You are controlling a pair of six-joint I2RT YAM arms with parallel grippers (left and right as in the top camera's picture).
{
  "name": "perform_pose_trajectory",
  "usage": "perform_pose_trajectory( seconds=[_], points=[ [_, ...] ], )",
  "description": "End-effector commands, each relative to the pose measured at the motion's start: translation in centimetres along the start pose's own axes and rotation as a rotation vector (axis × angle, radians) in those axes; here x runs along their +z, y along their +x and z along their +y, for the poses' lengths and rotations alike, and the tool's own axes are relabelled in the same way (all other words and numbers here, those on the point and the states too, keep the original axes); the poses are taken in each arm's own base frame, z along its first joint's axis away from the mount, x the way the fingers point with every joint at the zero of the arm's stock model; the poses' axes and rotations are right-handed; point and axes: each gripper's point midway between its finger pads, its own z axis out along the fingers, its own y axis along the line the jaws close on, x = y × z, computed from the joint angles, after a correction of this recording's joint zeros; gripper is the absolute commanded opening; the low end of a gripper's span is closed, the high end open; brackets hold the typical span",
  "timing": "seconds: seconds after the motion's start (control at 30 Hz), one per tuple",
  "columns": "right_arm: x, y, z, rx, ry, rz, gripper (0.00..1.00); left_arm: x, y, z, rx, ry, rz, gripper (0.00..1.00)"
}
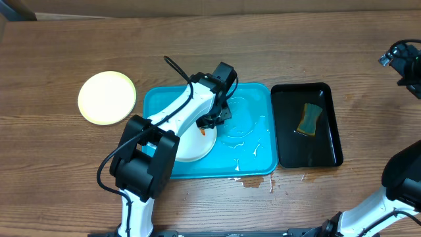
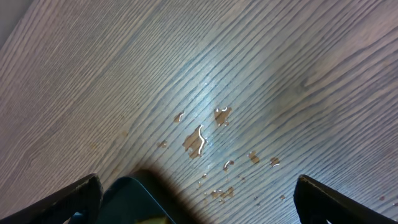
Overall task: Clean dirty plates on tray and stack at the side
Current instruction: 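Grip the white plate rim and drag it up-left on the tray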
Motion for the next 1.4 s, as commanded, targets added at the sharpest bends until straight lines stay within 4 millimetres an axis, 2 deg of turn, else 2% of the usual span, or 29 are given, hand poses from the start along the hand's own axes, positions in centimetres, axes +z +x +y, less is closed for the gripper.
perform_pose_trajectory(
  seconds=[0.0,0.07,0.23,0.33,0.4,0.53,0.6,0.73,0.8,0.97,1.03,1.1,1.13,1.27,1.33,1.37],
  points=[
    [-0.6,-0.5,0.2,0.007,-0.009,-0.022,1.0,-1.3,0.0,-3.2,0.13,0.171,0.011,0.12],
    [-0.6,-0.5,0.2,0.007,-0.009,-0.022,1.0,-1.7,-0.1,-4.7,0.183,0.243,0.009,0.2],
    [-0.6,-0.5,0.2,0.007,-0.009,-0.022,1.0,-3.8,-1.6,-6.6,0.233,0.311,-0.043,0.51],
    [-0.6,-0.5,0.2,0.007,-0.009,-0.022,1.0,-5.8,-2.4,-7.3,0.283,0.319,-0.072,0.57],
    [-0.6,-0.5,0.2,0.007,-0.009,-0.022,1.0,-7.4,-3.0,-7.0,0.323,0.288,-0.097,0.59],
    [-0.6,-0.5,0.2,0.007,-0.009,-0.022,1.0,-10.0,-4.1,-4.9,0.441,0.185,-0.118,0.63],
    [-0.6,-0.5,0.2,0.007,-0.009,-0.022,1.0,-10.9,-4.7,-2.7,0.473,0.105,-0.116,0.63],
    [-0.6,-0.5,0.2,0.007,-0.009,-0.022,1.0,-11.1,-5.7,3.1,0.406,-0.083,-0.073,0.58],
    [-0.6,-0.5,0.2,0.007,-0.009,-0.023,1.0,-10.9,-5.7,6.0,0.373,-0.137,-0.016,0.6],
    [-0.6,-0.5,0.2,0.007,-0.009,-0.022,1.0,-10.5,-6.0,10.4,0.284,-0.182,0.061,0.69],
    [-0.6,-0.5,0.2,0.007,-0.009,-0.022,1.0,-10.0,-6.2,11.4,0.253,-0.176,0.077,0.81],
    [-0.6,-0.5,0.2,0.007,-0.009,-0.022,1.0,-9.2,-6.1,11.8,0.221,-0.136,0.103,0.98],
    [-0.6,-0.5,0.2,0.007,-0.009,-0.022,1.0,-8.8,-6.0,11.8,0.216,-0.116,0.113,1.0],
    [-0.6,-0.5,0.2,0.007,-0.009,-0.022,1.0,-7.6,-5.5,11.9,0.209,-0.101,0.134,1.0],
    [-0.6,-0.5,0.2,0.007,-0.009,-0.022,1.0,-7.0,-5.1,12.0,0.211,-0.106,0.144,0.82],
    [-0.6,-0.5,0.2,0.007,-0.009,-0.022,1.0,-6.6,-5.0,12.1,0.211,-0.107,0.148,0.77]
  ],
)
